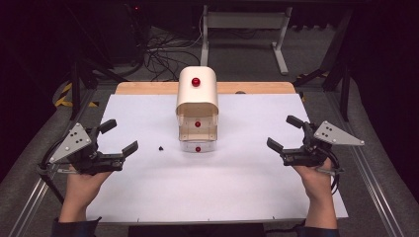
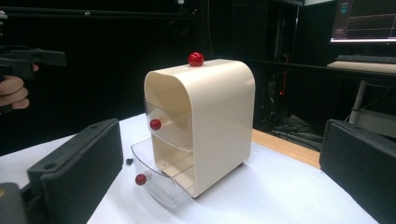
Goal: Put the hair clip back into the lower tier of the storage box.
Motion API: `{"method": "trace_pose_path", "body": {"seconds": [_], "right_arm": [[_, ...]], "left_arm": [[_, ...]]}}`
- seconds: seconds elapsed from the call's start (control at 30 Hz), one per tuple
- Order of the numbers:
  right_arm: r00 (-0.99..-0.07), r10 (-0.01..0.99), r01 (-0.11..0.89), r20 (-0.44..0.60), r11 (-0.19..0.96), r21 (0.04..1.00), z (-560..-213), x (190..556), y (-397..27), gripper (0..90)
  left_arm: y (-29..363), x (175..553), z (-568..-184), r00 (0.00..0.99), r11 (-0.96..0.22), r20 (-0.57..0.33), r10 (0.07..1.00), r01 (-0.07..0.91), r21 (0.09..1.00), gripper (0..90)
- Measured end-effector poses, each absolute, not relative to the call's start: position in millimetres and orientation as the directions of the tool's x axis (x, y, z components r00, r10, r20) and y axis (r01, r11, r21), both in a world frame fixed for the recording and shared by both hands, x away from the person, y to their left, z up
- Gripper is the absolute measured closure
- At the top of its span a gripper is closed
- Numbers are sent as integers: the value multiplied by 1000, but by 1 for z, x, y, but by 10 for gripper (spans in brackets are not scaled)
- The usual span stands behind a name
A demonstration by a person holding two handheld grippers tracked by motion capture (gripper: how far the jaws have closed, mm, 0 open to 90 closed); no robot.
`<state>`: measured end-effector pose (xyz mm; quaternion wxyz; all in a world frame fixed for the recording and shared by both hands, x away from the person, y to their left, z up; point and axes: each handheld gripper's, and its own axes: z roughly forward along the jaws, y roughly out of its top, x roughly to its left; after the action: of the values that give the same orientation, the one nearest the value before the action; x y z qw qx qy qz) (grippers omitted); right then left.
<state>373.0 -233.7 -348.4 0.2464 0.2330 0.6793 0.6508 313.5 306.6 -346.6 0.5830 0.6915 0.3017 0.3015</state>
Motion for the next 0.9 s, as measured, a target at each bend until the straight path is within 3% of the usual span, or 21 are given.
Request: {"method": "trace_pose_path", "body": {"seconds": [0.6, 0.9], "right_arm": [[-776, 630, -5, -32, 44, 999, -348, 372, -233, 2], [-778, 628, -7, -34, 46, 999, -348, 371, -232, 2]], "left_arm": [[297, 330, -363, 632, -191, 67, 772, 130, 973, 238], [295, 336, -369, 630, -210, 64, 774, 160, 965, 278]]}}
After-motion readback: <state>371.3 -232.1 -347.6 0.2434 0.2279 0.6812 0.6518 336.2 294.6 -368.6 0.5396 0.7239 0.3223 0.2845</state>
